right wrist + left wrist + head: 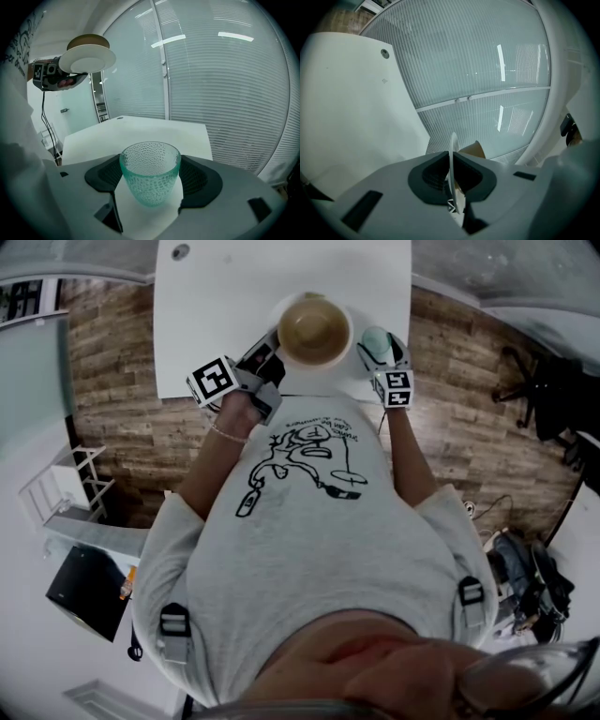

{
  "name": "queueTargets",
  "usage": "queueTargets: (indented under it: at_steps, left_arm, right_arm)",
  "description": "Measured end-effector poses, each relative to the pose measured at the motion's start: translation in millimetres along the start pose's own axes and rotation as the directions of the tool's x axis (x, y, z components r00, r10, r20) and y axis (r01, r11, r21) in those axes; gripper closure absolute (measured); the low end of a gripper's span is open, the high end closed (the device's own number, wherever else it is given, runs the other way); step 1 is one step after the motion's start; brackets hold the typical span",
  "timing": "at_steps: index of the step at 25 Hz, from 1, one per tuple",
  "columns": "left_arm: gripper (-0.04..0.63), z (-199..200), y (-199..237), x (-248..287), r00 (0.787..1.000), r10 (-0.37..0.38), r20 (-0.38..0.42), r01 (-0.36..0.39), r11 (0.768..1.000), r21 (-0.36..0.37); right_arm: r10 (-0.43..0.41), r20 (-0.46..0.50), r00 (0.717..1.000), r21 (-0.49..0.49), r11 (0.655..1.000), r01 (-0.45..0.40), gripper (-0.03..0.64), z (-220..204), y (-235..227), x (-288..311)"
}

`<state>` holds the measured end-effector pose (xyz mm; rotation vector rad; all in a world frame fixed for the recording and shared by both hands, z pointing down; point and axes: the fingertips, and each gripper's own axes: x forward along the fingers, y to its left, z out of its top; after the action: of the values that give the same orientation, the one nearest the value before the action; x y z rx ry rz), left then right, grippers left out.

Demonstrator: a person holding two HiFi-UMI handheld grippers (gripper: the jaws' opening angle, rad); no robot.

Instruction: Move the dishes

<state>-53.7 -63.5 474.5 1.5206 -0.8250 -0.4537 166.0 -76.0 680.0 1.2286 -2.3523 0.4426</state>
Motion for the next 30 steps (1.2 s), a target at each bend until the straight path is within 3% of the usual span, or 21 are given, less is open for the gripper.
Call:
queueTargets:
  at_steps: [30]
  left_arm:
    - [0.577, 8.5, 5.5, 4.8, 1.0, 0.006, -0.028, -0.006, 1.0, 0.003]
  right_arm:
    - [0.007, -0.013, 1.0, -0.037, 0.999, -0.007, 0.238, -2.4, 11.6, -19.1]
